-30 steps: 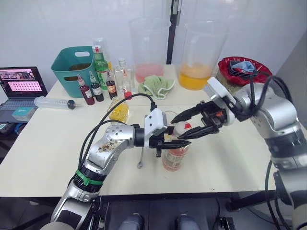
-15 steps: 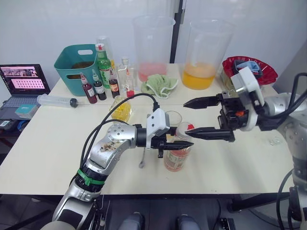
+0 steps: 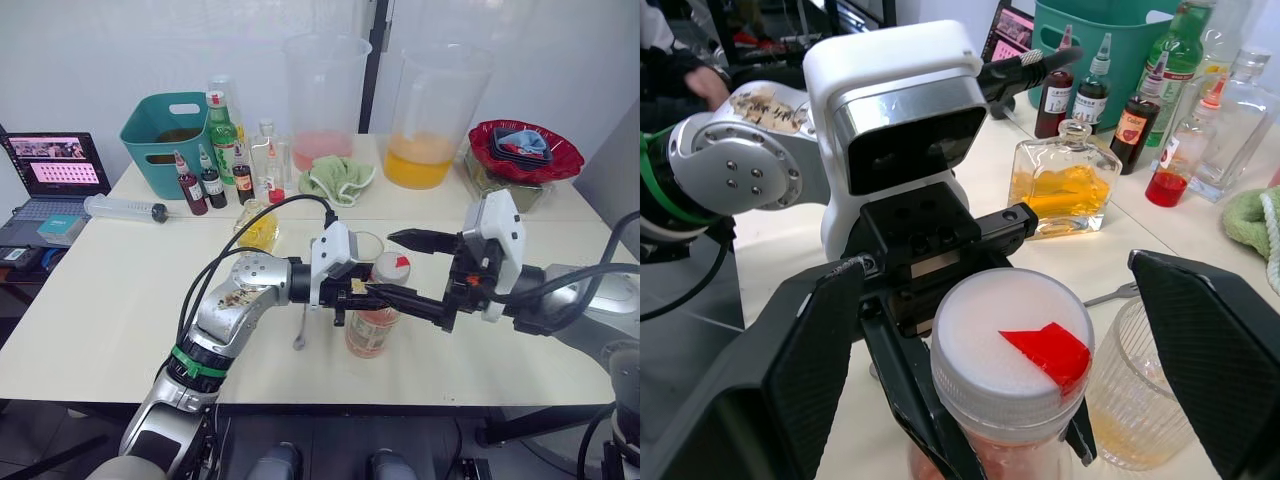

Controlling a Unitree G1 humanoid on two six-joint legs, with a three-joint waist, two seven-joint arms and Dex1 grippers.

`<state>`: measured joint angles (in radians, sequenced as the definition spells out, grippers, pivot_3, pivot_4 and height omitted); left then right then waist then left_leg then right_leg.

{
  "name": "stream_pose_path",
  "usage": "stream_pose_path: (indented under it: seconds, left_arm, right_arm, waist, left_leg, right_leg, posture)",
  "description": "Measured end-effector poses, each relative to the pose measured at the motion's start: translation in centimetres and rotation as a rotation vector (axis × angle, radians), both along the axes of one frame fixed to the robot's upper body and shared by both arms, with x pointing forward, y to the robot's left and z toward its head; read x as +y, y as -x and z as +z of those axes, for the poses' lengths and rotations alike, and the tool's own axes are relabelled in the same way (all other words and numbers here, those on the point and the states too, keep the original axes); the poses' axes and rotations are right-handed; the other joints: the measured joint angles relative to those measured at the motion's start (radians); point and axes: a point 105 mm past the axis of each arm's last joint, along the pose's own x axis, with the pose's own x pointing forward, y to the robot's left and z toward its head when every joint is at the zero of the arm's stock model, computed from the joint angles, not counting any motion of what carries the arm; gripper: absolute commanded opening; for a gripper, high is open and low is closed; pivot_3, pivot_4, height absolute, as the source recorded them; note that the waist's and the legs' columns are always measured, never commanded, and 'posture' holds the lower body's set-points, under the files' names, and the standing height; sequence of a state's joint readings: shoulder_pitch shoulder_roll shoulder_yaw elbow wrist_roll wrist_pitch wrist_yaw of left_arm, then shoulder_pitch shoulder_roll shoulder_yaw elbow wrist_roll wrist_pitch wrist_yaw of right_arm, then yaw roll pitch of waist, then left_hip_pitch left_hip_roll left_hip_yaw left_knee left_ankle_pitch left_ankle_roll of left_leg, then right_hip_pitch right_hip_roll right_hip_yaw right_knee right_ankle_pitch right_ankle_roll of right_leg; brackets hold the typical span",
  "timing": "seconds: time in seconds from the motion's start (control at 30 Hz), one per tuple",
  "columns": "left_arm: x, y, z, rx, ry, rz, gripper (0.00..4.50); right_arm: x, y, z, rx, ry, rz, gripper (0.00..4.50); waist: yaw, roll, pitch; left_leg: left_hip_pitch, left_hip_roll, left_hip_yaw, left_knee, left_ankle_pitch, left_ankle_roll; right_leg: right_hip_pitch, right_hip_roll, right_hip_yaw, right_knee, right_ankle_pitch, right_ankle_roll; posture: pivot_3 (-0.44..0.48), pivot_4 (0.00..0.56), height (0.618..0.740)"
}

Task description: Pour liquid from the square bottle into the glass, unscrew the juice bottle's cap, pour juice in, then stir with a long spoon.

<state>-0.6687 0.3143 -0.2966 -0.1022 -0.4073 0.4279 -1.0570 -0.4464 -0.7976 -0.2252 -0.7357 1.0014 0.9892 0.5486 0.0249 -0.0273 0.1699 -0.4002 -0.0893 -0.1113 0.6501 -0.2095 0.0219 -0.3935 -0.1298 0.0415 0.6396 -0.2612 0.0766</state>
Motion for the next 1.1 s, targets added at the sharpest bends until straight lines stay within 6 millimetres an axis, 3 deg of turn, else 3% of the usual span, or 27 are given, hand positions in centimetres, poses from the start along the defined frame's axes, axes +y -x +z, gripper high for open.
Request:
stream_pose_path:
  seconds: [0.2, 0.43, 0.8, 1.07, 1.1]
  left_arm:
    - [0.0, 0.0, -0.2, 0.000, 0.005, -0.003, 1.37]
    - [0.1, 0.2, -0.2, -0.003, 0.007, 0.002, 1.37]
    - [0.8, 0.7, 0.3, -0.017, -0.028, 0.018, 1.37]
    - [1.0, 1.0, 0.6, -0.018, -0.030, 0.012, 1.37]
    - [1.0, 1.0, 0.6, -0.017, -0.031, 0.013, 1.37]
  right_arm:
    - [-0.2, 0.0, -0.5, 0.029, -0.007, -0.015, 1.68]
    - [-0.4, 0.0, -0.5, 0.029, 0.010, 0.044, 1.66]
    - [-0.2, -2.2, 0.4, 0.009, 0.168, 0.551, 1.66]
    - [0.2, -2.7, 1.1, 0.026, 0.268, 0.702, 1.66]
    - [0.3, -2.7, 1.2, 0.031, 0.276, 0.704, 2.16]
  waist:
    - [0.001, 0.000, 0.000]
    - [-0.001, 0.000, 0.000]
    - [-0.024, 0.000, 0.000]
    - [-0.026, 0.000, 0.000]
    - [-0.025, 0.000, 0.000]
  left_leg:
    - [0.001, 0.000, 0.000, 0.000, 0.000, 0.000]
    - [0.001, 0.000, 0.000, 0.000, 0.000, 0.001]
    - [0.001, 0.001, 0.000, -0.002, -0.001, 0.001]
    - [-0.009, 0.000, 0.000, -0.002, -0.001, 0.002]
    - [-0.008, 0.000, 0.000, -0.002, -0.001, 0.002]
  right_leg:
    - [0.002, 0.000, 0.000, -0.002, 0.000, 0.000]
    - [0.005, 0.000, -0.001, -0.007, 0.000, 0.001]
    - [0.003, 0.001, -0.002, -0.008, 0.001, 0.002]
    - [-0.013, -0.001, 0.000, 0.002, 0.002, 0.000]
    - [-0.013, -0.001, 0.000, 0.002, 0.002, 0.000]
  posture:
    - [0.000, 0.150, 0.740]
    - [0.000, 0.150, 0.740]
    - [0.000, 0.150, 0.740]
    - [0.000, 0.150, 0.740]
    - [0.000, 0.150, 0.740]
